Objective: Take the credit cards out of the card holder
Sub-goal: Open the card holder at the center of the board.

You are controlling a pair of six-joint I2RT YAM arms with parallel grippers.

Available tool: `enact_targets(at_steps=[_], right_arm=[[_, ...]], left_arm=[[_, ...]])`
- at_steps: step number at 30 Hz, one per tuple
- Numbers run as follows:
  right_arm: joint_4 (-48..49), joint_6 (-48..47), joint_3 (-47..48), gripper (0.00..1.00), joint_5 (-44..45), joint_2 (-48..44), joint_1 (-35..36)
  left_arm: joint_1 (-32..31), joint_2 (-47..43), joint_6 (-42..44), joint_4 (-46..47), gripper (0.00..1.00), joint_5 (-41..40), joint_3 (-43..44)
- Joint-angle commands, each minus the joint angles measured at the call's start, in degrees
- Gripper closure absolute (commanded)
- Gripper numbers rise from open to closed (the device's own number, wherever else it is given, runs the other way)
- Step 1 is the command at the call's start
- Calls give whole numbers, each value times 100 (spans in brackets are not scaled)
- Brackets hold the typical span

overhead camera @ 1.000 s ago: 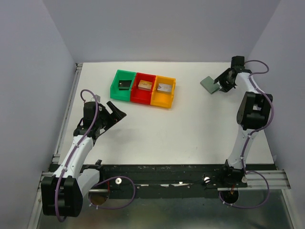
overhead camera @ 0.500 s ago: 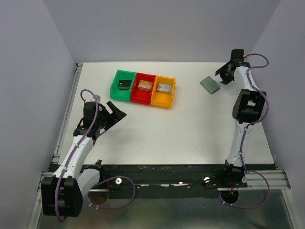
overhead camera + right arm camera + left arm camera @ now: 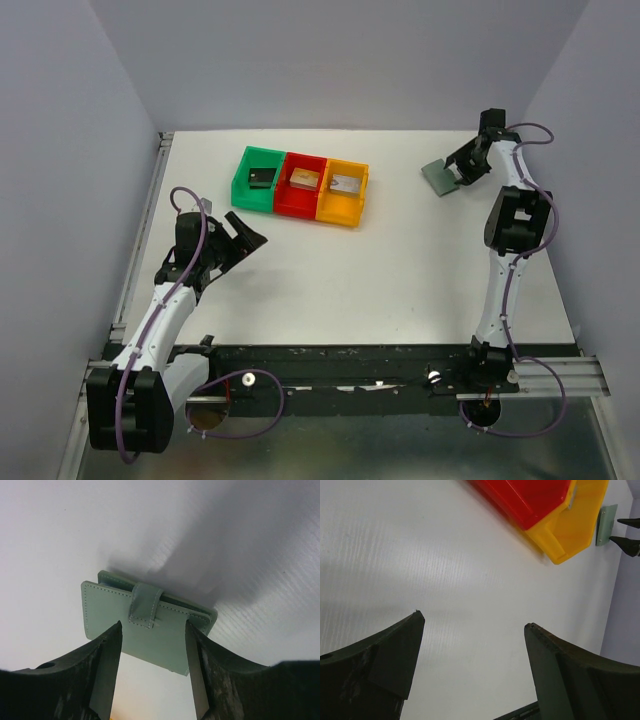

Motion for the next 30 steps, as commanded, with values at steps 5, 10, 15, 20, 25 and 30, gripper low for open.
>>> enact_targets(at_steps=[5, 10, 15, 20, 25, 30], right_arm=[[-469, -231, 117, 39, -385, 135, 139], [-505, -372, -146, 38, -412, -40, 263], [-425, -512, -419, 38, -228, -426, 289], [-197, -820, -639, 31, 220, -980, 289], [-118, -882, -788, 30, 265, -1104, 184], [93, -838, -1219, 30, 169, -1122, 96]], left_arm=[[-18, -63, -87, 141, 6, 222, -78], [-36, -125, -131, 176, 6, 248, -113], [-97, -116, -148, 212, 6, 275, -148], [-133, -134, -157, 256, 6, 274, -131], [-142, -186, -157, 238, 6, 274, -139], [-142, -239, -140, 186, 6, 239, -166]])
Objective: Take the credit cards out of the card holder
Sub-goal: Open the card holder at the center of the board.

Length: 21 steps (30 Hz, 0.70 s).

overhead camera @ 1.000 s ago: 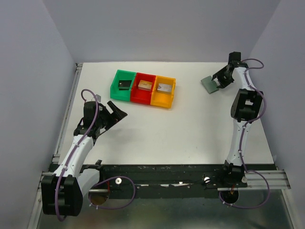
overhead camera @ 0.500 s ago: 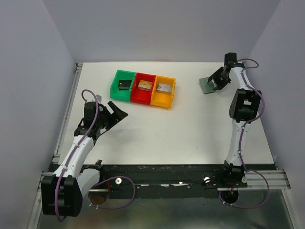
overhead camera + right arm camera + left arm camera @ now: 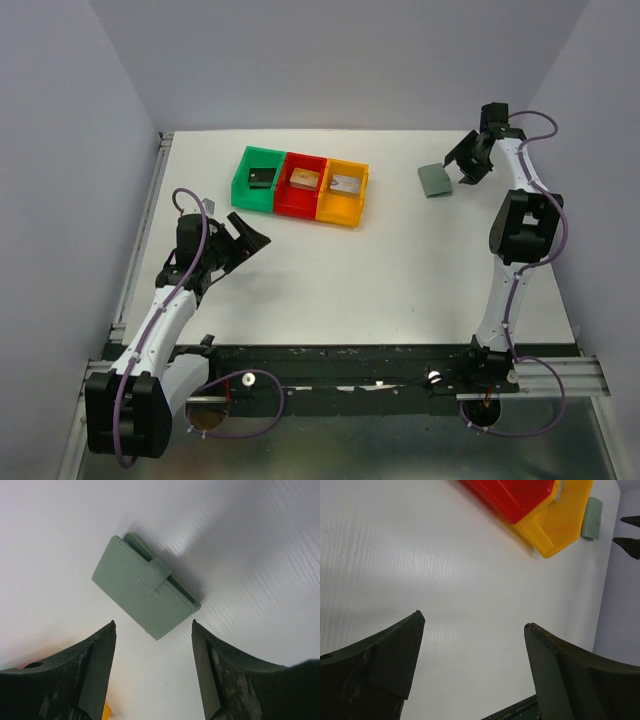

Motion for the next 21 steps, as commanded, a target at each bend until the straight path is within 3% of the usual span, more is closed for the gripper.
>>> enact_targets(at_steps=[1, 21], right_arm=[[174, -75, -445, 31, 29, -9, -105], [87, -5, -200, 34, -244, 500, -114]], left_arm=[[-19, -121, -28, 56, 6, 102, -89], [-19, -86, -37, 48, 6, 31, -107]])
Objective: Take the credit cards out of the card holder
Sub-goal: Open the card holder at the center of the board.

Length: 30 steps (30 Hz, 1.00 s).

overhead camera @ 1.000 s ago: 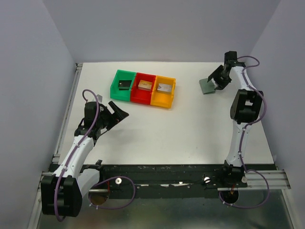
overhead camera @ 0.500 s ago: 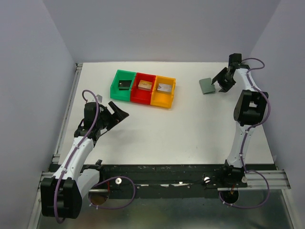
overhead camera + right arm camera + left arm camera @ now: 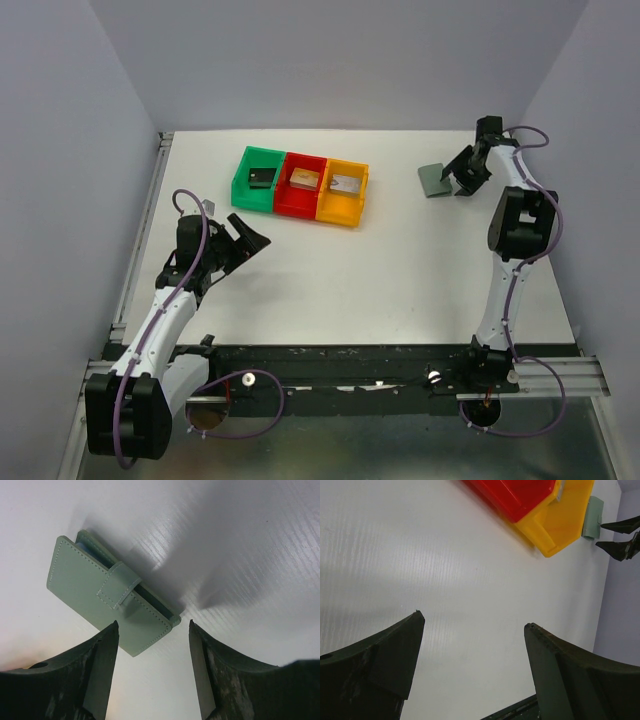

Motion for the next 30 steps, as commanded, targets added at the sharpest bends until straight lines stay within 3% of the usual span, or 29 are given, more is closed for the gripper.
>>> enact_targets(at_steps=[1, 17, 30], right_arm=[[-106, -18, 279, 34, -104, 225, -31], [-141, 88, 622, 46, -473, 498, -31], [-45, 105, 376, 67, -447, 357, -22]], left_arm=[[-19, -16, -37, 63, 6, 31, -70], [-19, 89, -72, 160, 6, 31, -70], [-19, 54, -72, 133, 6, 40, -88]])
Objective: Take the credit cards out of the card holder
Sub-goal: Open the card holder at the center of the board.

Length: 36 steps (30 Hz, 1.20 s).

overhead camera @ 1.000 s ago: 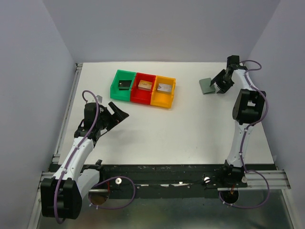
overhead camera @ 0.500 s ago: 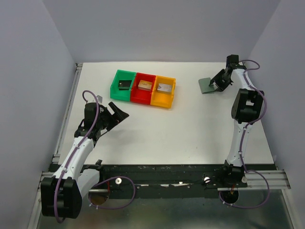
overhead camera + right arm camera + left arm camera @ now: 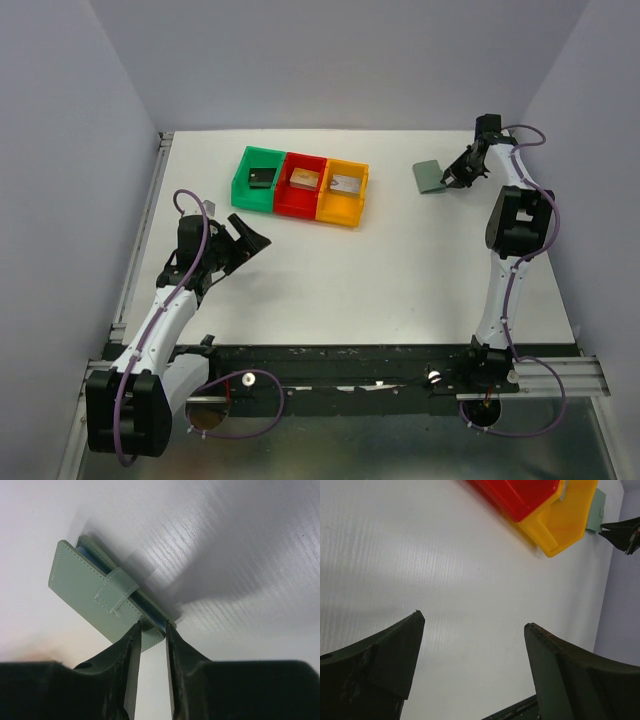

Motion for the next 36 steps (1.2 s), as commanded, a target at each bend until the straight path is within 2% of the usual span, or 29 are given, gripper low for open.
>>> enact_targets(at_steps=[1, 8, 13, 22, 28, 36], right_arm=[[6, 29, -85, 70, -130, 14, -31], [94, 20, -226, 83, -174, -39, -22], [129, 11, -270, 99, -227, -65, -22], [523, -33, -770, 99, -227, -372, -22], [1376, 20, -1789, 99, -332, -1233, -31], [1939, 195, -2940, 99, -552, -2296, -22]], left_arm=[[-19, -22, -61, 94, 6, 40, -63], [-19, -66, -43, 68, 6, 31, -81], [-19, -75, -43, 76, 6, 40, -72], [-19, -66, -26, 85, 6, 40, -72], [-19, -84, -43, 76, 6, 40, -37], [-19, -224, -79, 50, 6, 5, 33]])
